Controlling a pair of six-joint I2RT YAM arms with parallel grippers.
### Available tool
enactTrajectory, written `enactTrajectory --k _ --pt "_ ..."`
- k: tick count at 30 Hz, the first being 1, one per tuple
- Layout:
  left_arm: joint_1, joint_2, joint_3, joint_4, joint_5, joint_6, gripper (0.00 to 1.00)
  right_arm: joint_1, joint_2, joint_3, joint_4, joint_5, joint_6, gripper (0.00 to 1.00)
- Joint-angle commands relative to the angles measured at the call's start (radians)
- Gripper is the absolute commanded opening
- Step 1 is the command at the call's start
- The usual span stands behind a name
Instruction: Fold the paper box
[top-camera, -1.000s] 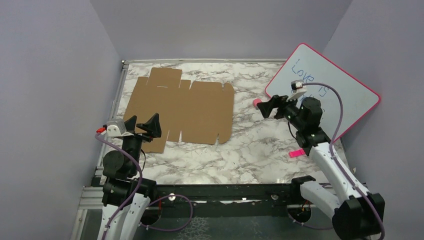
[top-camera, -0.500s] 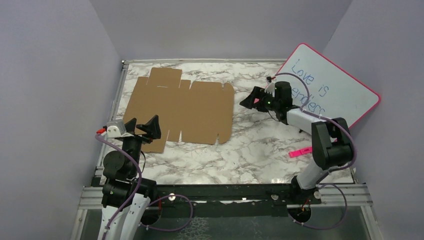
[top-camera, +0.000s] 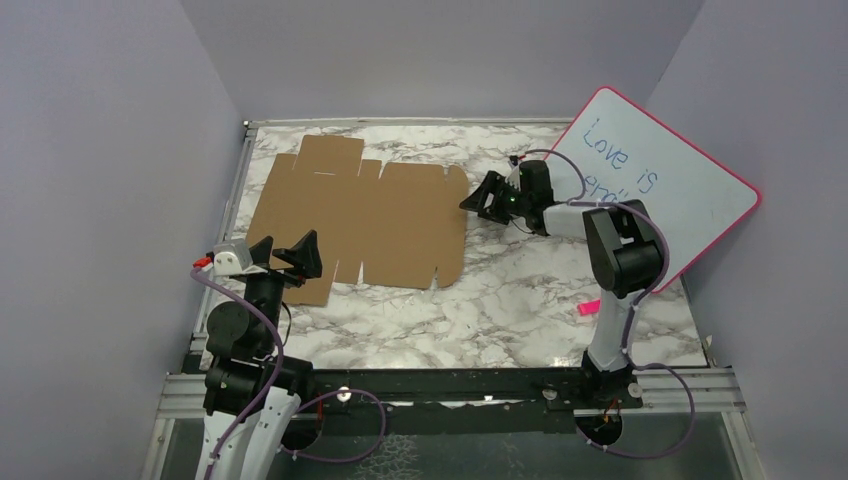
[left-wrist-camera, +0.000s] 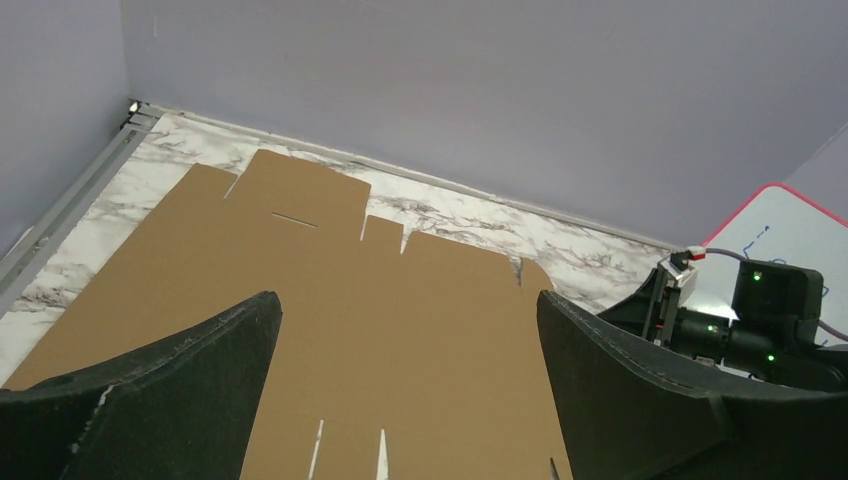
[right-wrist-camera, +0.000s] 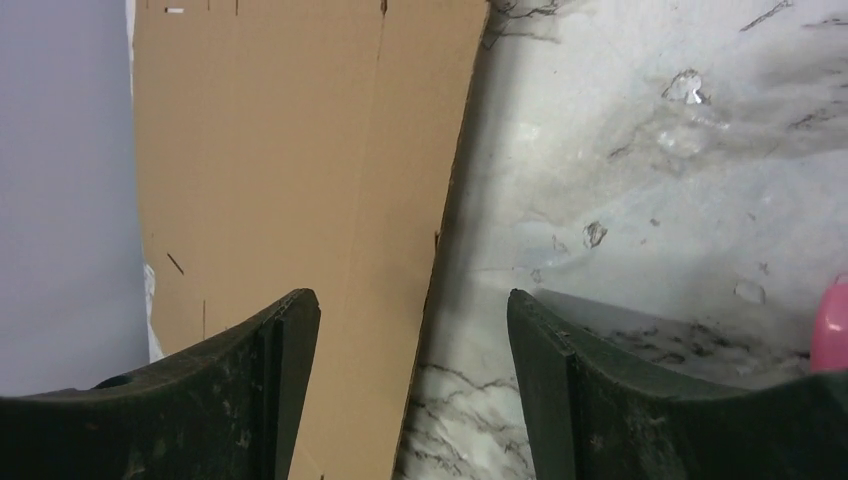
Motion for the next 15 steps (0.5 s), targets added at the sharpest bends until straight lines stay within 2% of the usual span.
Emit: enactTrajectory --k 1,10,15 --pt "0.0 -0.003 -0.003 0.012 -0.021 0.003 0.99 -0.001 0.081 0.054 0.072 0.008 0.075 0.72" --pt "0.0 -0.007 -0.005 0.012 -0.013 0.001 0.99 -0.001 0.188 0.11 0.138 0.003 0.173 0.65" --pt "-0.002 -0.011 -0.005 0.017 -0.001 0.003 0.99 -0.001 0.233 0.144 0.155 0.0 0.19 0.54"
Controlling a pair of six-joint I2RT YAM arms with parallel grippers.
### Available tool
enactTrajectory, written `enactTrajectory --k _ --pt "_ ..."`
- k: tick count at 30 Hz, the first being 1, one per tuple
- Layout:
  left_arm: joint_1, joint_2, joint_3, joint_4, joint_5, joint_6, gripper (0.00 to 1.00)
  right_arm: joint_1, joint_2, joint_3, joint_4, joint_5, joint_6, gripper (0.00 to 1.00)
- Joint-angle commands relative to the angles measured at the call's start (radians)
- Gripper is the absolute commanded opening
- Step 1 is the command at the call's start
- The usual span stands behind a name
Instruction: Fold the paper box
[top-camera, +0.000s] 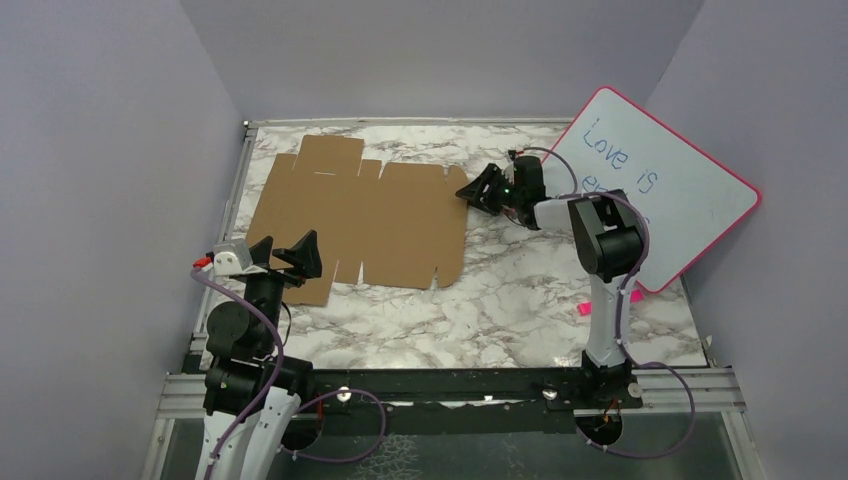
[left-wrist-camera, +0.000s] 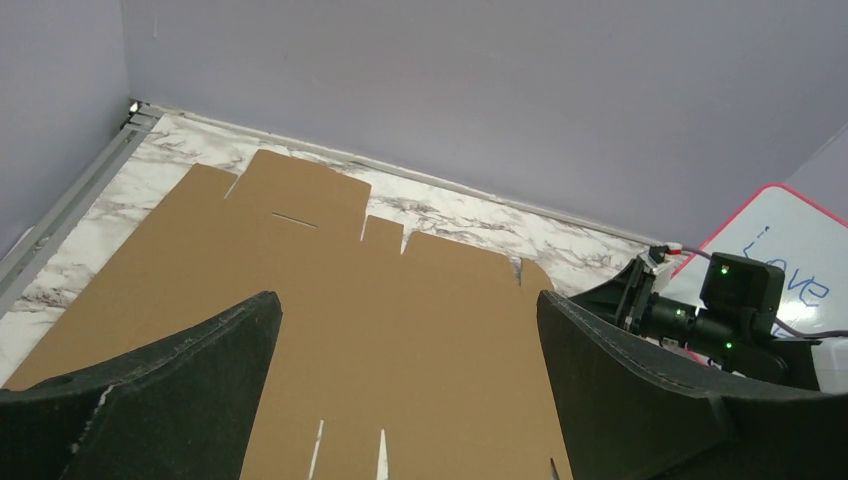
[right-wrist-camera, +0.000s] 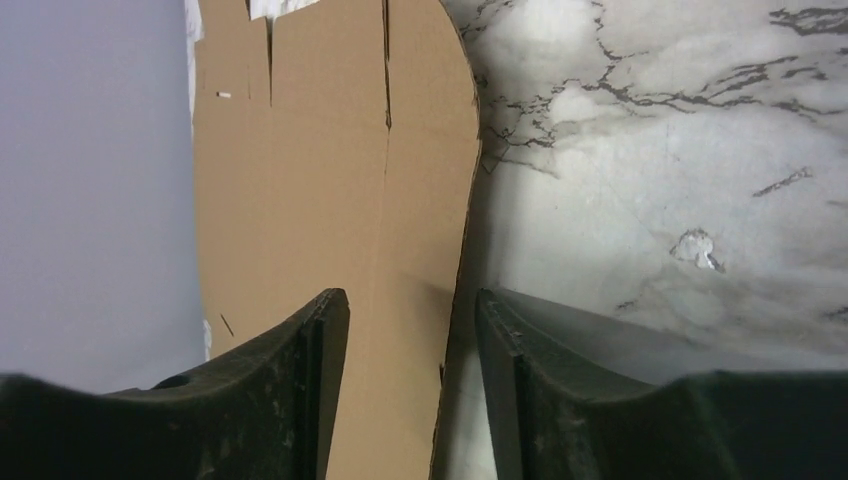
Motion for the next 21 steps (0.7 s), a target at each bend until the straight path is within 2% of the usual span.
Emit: enactTrajectory --k 1,3,6,9,15,21 --pt "-0.002 -0.011 -0.005 0.017 0.001 0.003 0.99 -0.001 0.061 0.022 0.016 0.002 0.032 0.51" --pt "-0.002 -0.011 -0.006 0.017 0.003 0.003 0.99 -0.001 0.066 0.022 0.028 0.0 0.041 0.4" --pt "-0.003 -0.011 -0.005 0.016 0.005 0.002 0.99 -0.001 0.059 0.013 0.046 -0.002 0.05 0.18" --pt "-0.003 -0.011 -0.004 0.018 0.013 0.003 0.99 0.0 0.03 -0.029 0.072 0.004 0.052 0.02" --pt "-0.004 -0.005 -0.005 0.019 0.015 0.002 0.99 -0.002 -0.126 -0.224 0.169 0.044 0.084 0.01" --pt "-0.017 0.01 -0.006 0.021 0.012 0.003 0.99 -0.001 -0.415 -0.502 0.174 0.218 0.138 0.01"
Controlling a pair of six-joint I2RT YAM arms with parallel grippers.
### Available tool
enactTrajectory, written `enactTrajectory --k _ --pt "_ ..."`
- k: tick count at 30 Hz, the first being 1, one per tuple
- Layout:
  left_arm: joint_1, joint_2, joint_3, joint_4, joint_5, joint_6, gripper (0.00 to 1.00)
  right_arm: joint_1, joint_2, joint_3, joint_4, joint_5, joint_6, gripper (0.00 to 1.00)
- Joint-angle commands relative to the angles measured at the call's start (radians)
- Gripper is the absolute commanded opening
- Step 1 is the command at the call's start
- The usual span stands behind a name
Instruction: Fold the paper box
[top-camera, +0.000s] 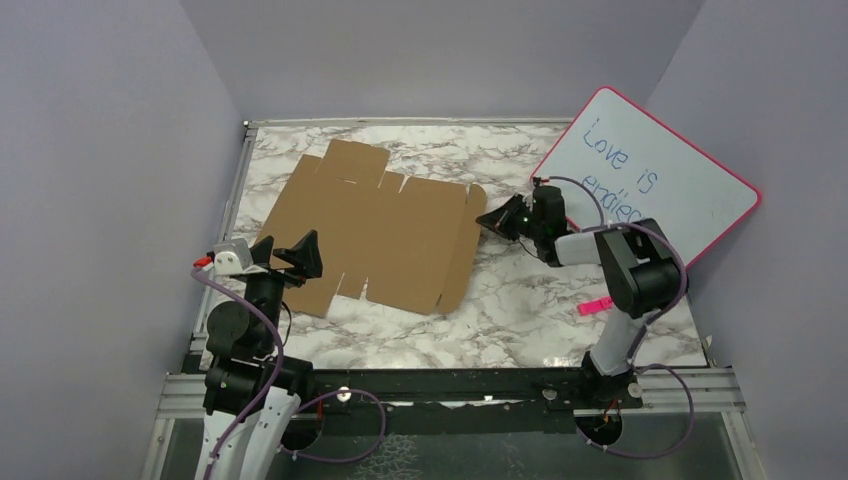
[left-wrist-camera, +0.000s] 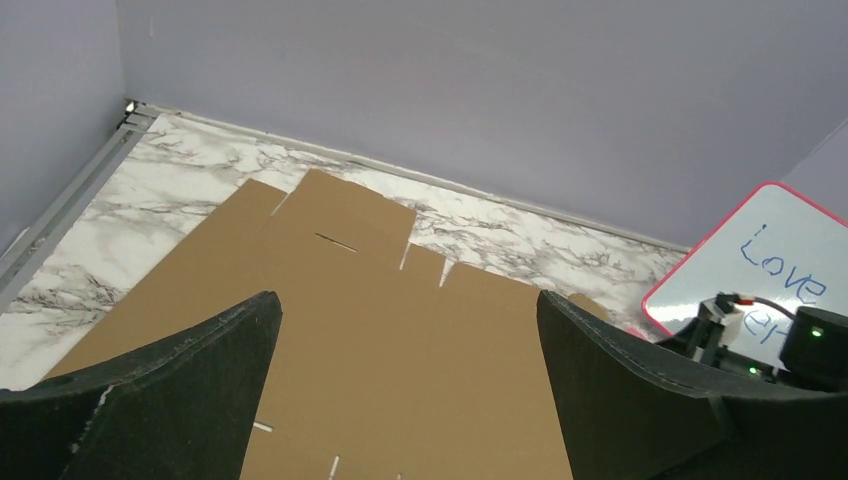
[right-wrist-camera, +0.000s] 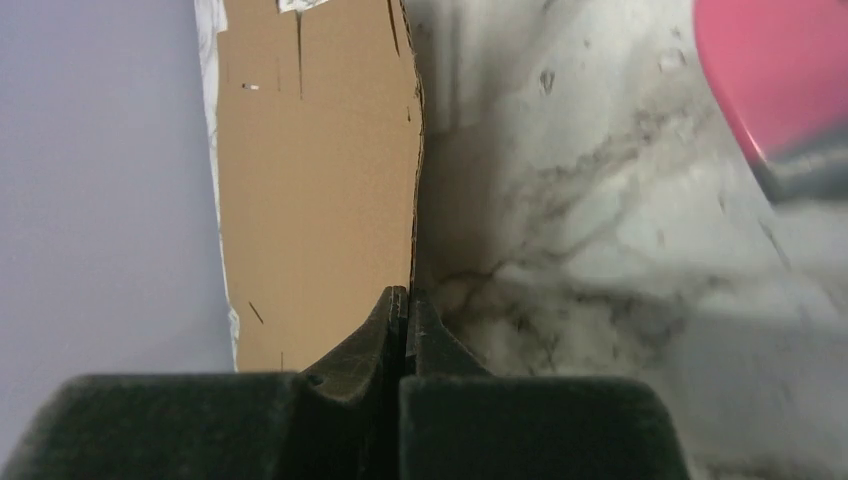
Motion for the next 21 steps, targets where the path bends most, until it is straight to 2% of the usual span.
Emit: enactTrajectory --k 1,8,15,17,21 --pt "-0.014 0.011 -0.006 0.019 0.011 0.003 0.99 -0.001 -0.213 -0.17 0.025 0.156 0.05 0.01" --pt "-0.036 0.034 -0.008 0.016 -0.004 -0.017 0.99 -0.001 -0.534 -0.47 -0.001 0.216 0.187 0.01" --pt "-0.055 0.08 -0.013 -0.028 -0.071 -0.097 0.99 0.01 -0.822 -0.66 -0.155 0.226 0.276 0.02" --pt "-0.056 0.098 -0.018 -0.045 -0.098 -0.132 0.99 0.014 -0.874 -0.677 -0.211 0.197 0.258 0.06" --pt "-0.056 0.144 -0.034 -0.064 -0.122 -0.213 0.99 0.015 -0.949 -0.678 -0.359 0.157 0.174 0.22"
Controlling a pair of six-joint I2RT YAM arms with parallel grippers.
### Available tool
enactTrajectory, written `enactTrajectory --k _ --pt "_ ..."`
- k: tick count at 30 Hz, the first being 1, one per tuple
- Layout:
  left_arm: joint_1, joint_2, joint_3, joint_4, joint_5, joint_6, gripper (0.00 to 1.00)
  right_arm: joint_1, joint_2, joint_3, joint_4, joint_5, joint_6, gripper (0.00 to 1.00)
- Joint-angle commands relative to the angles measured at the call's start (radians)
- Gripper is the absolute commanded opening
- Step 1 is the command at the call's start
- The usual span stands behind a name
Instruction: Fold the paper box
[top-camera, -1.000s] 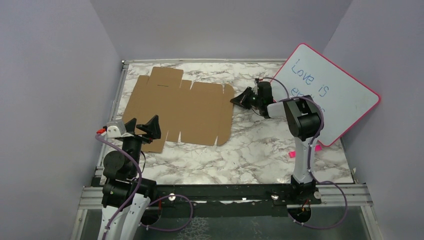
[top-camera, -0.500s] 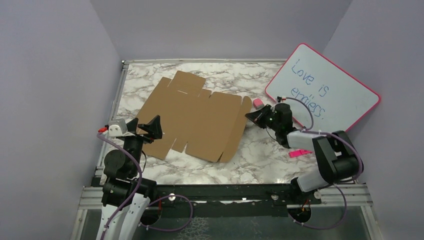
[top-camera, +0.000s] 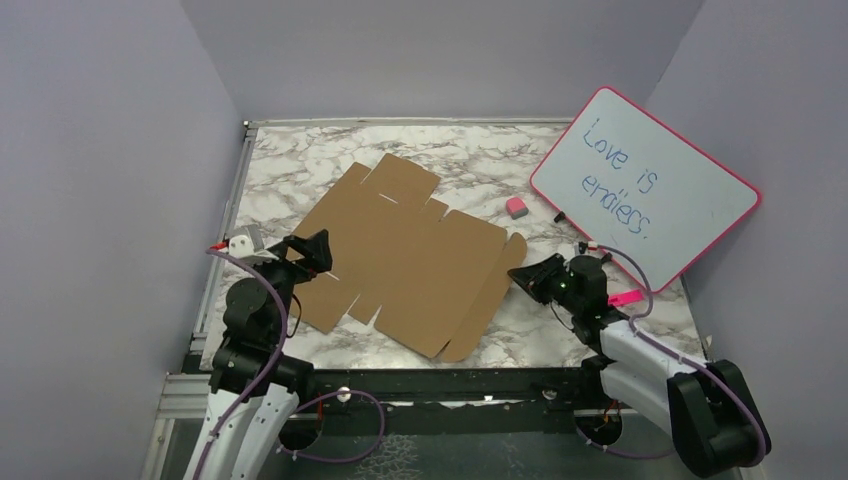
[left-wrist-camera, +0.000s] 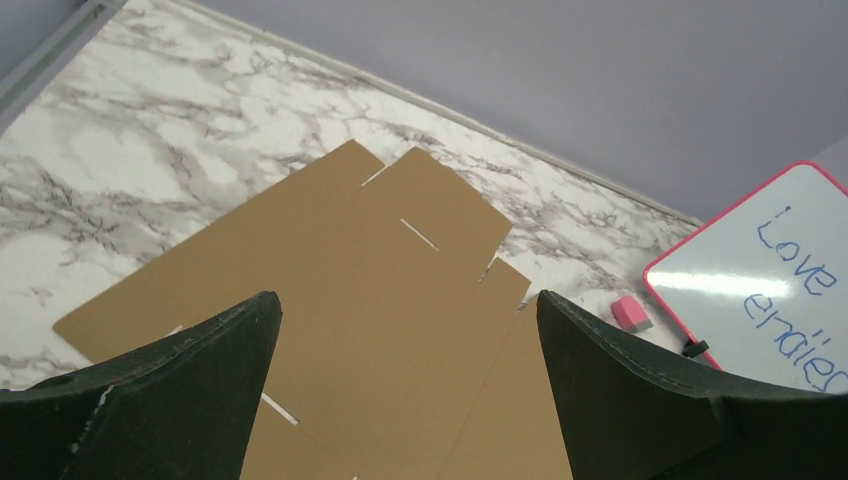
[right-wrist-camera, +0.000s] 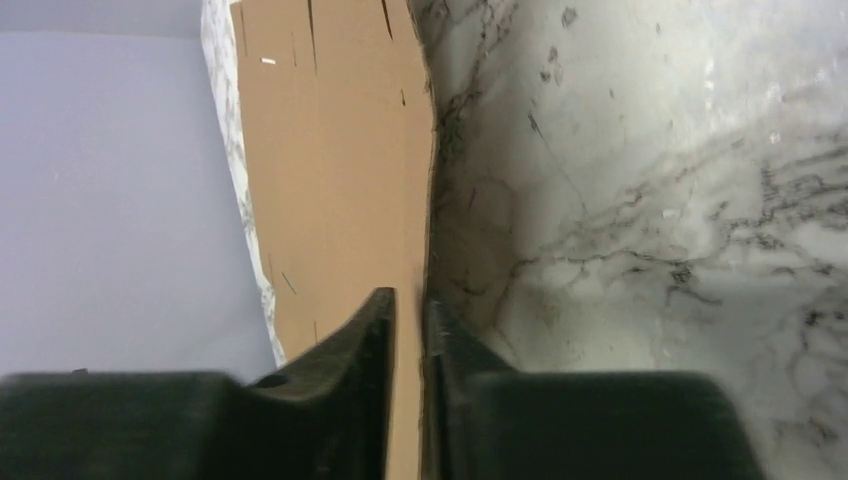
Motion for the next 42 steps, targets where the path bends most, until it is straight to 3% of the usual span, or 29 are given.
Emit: enactTrajectory --k 1,7,10,19,22,32,42 --pt "-0.003 0.058 -0.024 -0.047 -0.067 -0.128 0.99 0.007 -0.078 -0.007 -0.194 -0.035 -0.088 0.28" --pt "-0.003 0.166 -0.049 -0.067 -0.102 -0.233 0.99 0.007 -0.205 0.064 -0.361 0.077 -0.309 0.55" --pt "-0.003 0.231 -0.071 -0.067 -0.144 -0.267 0.99 0.007 -0.172 0.153 -0.379 0.125 -0.445 0.64" --pt "-0.003 0.447 -0.102 -0.05 -0.178 -0.407 0.99 0.009 0.273 0.475 -0.223 -0.037 -0.673 0.84" --pt "-0.003 0.531 -0.09 -0.036 -0.201 -0.416 0.99 0.025 0.425 0.59 -0.211 -0.08 -0.719 0.97" --pt "0.001 0.823 -0.069 0.102 -0.225 -0.495 0.99 0.034 0.765 0.849 -0.237 -0.12 -0.83 1.0" --pt "0.003 0.998 0.006 0.14 -0.247 -0.456 0.99 0.034 0.832 0.842 -0.304 -0.153 -0.846 1.0"
